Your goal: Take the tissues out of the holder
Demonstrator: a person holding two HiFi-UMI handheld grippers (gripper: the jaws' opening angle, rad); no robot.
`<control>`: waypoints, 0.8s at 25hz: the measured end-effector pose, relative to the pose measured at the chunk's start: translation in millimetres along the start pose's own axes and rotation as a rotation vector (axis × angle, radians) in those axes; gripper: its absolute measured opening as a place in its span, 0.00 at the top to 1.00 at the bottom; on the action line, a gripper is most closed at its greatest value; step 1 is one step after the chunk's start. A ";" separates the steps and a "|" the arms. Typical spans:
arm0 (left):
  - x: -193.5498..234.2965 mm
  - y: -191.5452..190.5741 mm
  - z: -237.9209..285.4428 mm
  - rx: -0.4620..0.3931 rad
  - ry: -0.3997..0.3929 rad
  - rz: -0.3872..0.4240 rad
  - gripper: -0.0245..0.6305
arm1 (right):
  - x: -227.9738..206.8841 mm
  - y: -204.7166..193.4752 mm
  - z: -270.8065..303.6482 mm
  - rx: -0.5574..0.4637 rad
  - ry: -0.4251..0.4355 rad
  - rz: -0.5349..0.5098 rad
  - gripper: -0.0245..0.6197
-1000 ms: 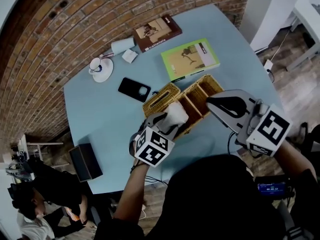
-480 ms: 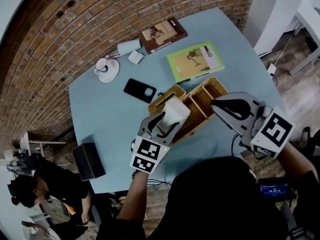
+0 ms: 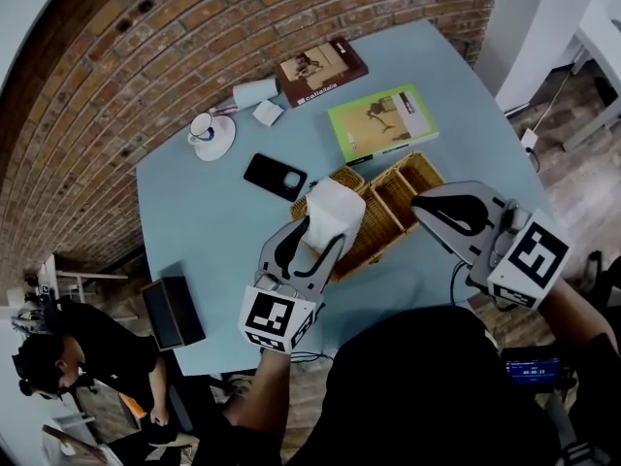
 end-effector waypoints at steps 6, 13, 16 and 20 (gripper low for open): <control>-4.3 18.9 -14.0 -0.165 0.019 -0.020 0.60 | 2.1 1.4 1.3 -0.001 0.013 -0.012 0.97; -10.5 40.8 -29.7 -0.390 -0.051 -0.052 0.60 | 7.9 5.8 0.7 -0.005 0.019 -0.033 0.97; -12.6 43.8 -31.6 -0.419 -0.057 -0.056 0.60 | 9.4 6.5 -2.0 -0.008 0.007 -0.045 0.97; -16.9 45.3 -33.5 -0.437 -0.061 -0.054 0.60 | 10.6 8.3 -9.0 -0.013 -0.011 -0.051 0.97</control>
Point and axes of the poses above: the fingertips, and each gripper's own axes: z forward along the fingers, x to its left, y out of its top, the point moved 9 cm from there along -z, backward along the fingers, and after that the axes turned 13 degrees about -x, right-handed, at the moved point
